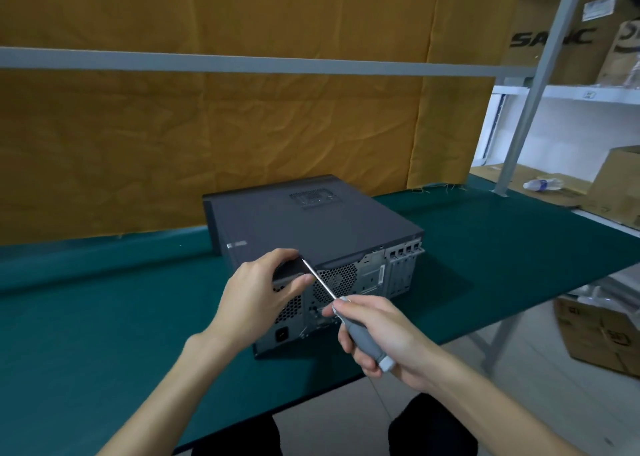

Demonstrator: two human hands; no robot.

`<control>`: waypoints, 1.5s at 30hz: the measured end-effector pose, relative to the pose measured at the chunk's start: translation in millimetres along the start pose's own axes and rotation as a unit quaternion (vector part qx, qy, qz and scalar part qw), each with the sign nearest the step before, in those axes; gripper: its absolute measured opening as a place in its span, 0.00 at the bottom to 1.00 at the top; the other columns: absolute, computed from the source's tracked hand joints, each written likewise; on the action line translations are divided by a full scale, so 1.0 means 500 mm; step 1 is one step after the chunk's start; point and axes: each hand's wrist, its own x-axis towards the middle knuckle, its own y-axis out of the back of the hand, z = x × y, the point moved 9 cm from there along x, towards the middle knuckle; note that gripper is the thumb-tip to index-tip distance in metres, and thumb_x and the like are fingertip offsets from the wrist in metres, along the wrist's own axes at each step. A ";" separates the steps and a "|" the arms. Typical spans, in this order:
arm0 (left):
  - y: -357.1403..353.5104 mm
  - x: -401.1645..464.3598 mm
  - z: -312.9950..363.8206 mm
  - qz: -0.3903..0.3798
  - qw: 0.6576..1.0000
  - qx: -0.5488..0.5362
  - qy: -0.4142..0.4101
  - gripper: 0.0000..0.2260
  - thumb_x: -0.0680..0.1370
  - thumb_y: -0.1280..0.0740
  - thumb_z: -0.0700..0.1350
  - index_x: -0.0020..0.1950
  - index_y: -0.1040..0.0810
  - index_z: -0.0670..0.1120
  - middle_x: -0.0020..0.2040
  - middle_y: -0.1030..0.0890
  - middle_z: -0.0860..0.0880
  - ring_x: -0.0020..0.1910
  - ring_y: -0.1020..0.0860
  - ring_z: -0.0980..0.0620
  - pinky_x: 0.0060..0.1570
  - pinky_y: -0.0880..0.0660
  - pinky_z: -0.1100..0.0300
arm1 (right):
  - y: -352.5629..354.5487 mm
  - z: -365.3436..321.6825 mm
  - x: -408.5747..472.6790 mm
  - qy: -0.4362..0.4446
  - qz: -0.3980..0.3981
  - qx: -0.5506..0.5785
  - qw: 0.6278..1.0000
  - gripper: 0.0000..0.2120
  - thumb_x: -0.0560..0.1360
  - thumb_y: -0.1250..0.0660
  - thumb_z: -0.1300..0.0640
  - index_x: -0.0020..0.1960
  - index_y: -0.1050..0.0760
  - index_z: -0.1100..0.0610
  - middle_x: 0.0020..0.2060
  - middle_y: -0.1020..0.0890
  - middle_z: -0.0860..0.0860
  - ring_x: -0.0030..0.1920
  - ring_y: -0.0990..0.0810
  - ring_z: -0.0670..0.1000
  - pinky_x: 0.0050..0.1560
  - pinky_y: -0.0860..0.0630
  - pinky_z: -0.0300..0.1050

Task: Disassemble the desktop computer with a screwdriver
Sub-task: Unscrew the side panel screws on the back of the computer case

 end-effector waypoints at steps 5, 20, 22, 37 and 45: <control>-0.007 -0.003 0.008 0.018 0.999 0.034 -0.030 0.24 0.70 0.29 0.68 0.60 0.18 0.56 0.57 0.17 0.61 0.53 0.19 0.59 0.46 0.30 0.70 | -0.007 0.017 -0.029 -0.003 0.025 -0.023 0.999 0.13 0.83 0.37 0.49 0.59 0.22 0.58 0.33 0.22 0.55 0.22 0.31 0.49 0.21 0.37 0.38; -0.005 -0.003 0.015 0.075 0.994 0.061 -0.044 0.31 0.64 0.32 0.75 0.57 0.17 0.56 0.55 0.17 0.60 0.49 0.17 0.54 0.45 0.22 0.57 | 0.001 0.034 -0.039 -0.025 0.048 -0.033 0.998 0.14 0.83 0.38 0.49 0.58 0.22 0.59 0.31 0.22 0.54 0.21 0.31 0.49 0.21 0.37 0.37; -0.004 -0.003 0.015 0.079 0.994 0.063 -0.046 0.31 0.64 0.33 0.75 0.57 0.17 0.56 0.55 0.17 0.60 0.49 0.17 0.54 0.45 0.22 0.58 | 0.001 0.034 -0.040 -0.028 0.048 -0.032 0.998 0.14 0.83 0.38 0.49 0.58 0.22 0.59 0.31 0.23 0.54 0.21 0.31 0.49 0.21 0.37 0.37; 0.002 -0.006 0.021 0.100 0.992 0.051 -0.062 0.29 0.65 0.30 0.73 0.56 0.16 0.55 0.54 0.16 0.59 0.49 0.17 0.54 0.45 0.22 0.57 | 0.001 0.043 -0.034 -0.040 0.049 -0.002 0.998 0.16 0.83 0.37 0.48 0.59 0.22 0.59 0.31 0.23 0.54 0.22 0.32 0.48 0.22 0.38 0.36; 0.004 -0.008 0.021 0.109 0.990 0.063 -0.060 0.29 0.66 0.32 0.73 0.56 0.16 0.55 0.54 0.16 0.59 0.48 0.17 0.54 0.45 0.22 0.56 | -0.015 0.042 -0.037 -0.070 -0.023 0.154 0.985 0.18 0.82 0.36 0.50 0.60 0.22 0.65 0.32 0.26 0.54 0.22 0.33 0.47 0.17 0.37 0.38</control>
